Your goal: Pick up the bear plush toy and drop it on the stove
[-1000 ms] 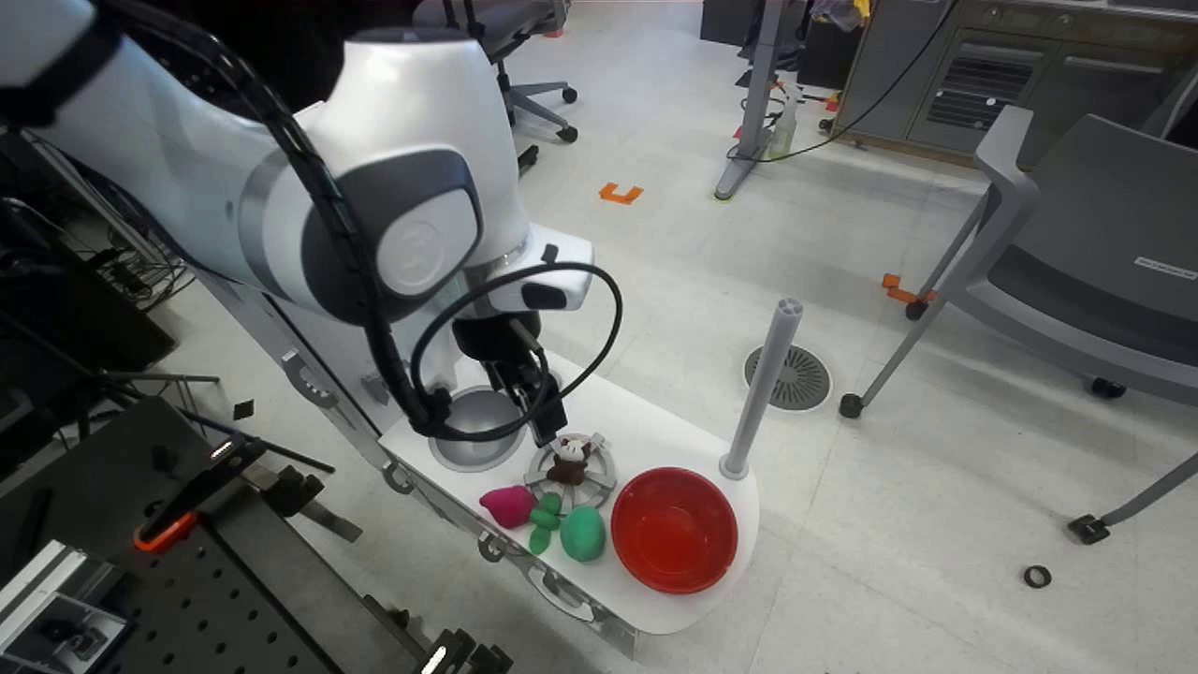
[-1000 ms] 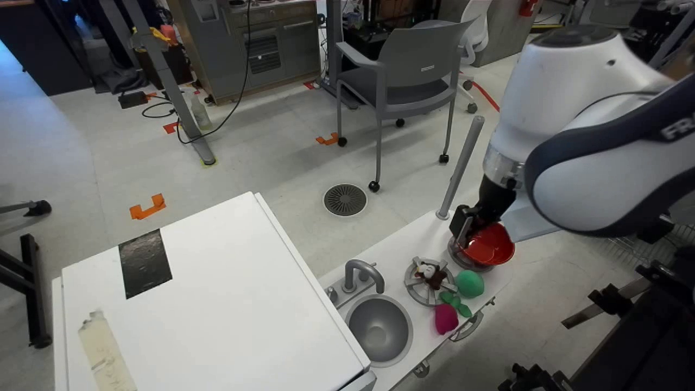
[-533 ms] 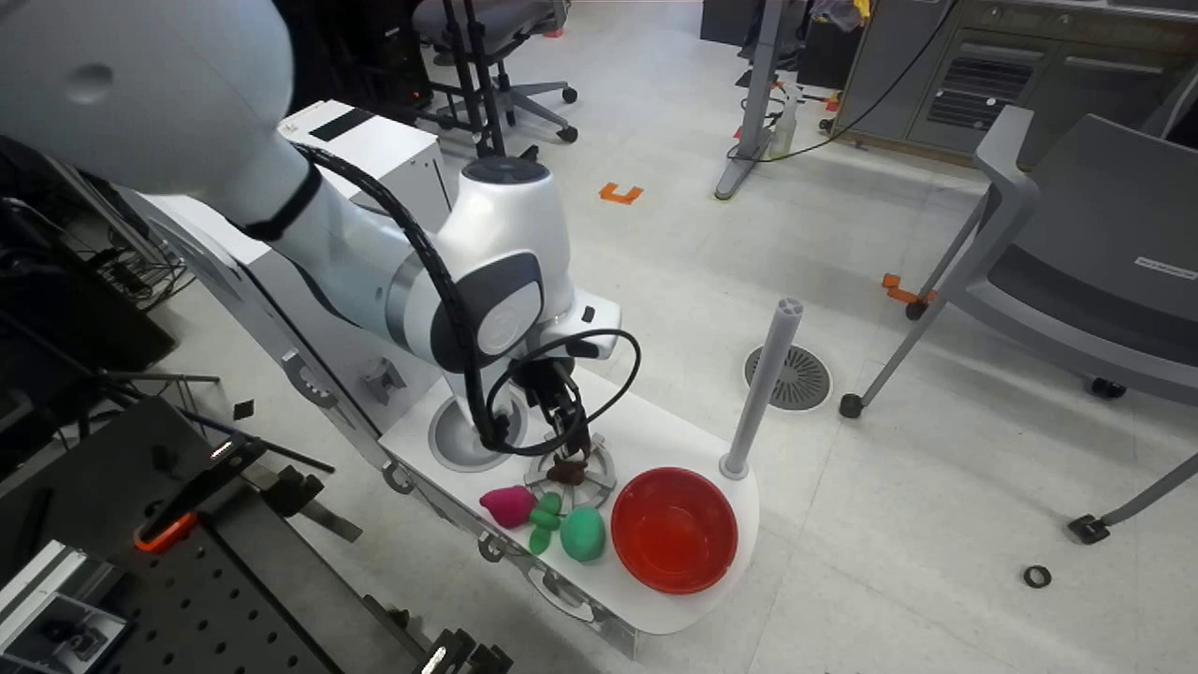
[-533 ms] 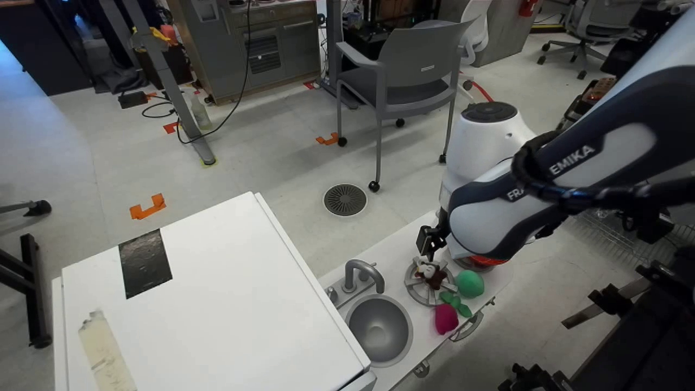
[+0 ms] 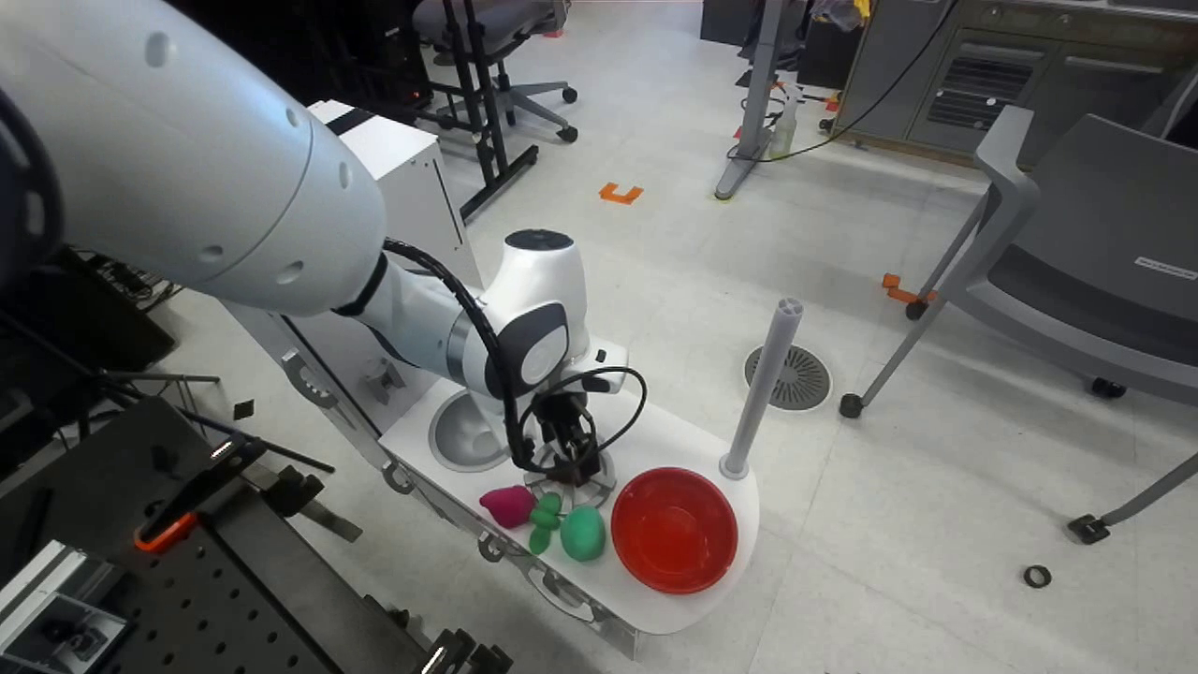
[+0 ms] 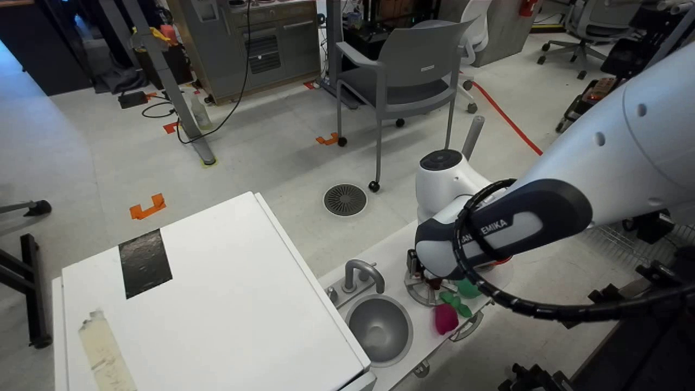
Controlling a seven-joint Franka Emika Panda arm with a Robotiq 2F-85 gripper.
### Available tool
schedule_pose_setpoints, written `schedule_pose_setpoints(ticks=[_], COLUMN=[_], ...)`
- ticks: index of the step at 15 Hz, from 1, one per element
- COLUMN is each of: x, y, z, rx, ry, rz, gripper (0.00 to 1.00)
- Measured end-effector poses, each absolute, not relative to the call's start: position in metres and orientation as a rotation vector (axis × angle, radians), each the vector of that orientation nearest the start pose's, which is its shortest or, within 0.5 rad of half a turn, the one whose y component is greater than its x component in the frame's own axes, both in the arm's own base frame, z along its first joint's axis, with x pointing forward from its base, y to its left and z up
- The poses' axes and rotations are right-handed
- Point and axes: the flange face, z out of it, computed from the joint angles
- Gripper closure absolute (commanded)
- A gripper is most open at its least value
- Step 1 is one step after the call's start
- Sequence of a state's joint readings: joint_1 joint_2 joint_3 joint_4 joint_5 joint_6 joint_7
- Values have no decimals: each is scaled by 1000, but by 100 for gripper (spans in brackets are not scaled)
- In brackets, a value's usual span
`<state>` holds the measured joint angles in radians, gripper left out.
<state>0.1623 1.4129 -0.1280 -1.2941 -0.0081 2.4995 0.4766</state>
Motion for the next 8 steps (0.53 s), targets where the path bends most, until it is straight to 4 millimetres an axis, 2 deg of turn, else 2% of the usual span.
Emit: schedule_pose_setpoints(ticks=[3,8], x=[633,642], y=[36,42], z=[-151,-140], rx=[-3303,-3324], ry=[565,571], rz=[297,268], gripper=[51,88])
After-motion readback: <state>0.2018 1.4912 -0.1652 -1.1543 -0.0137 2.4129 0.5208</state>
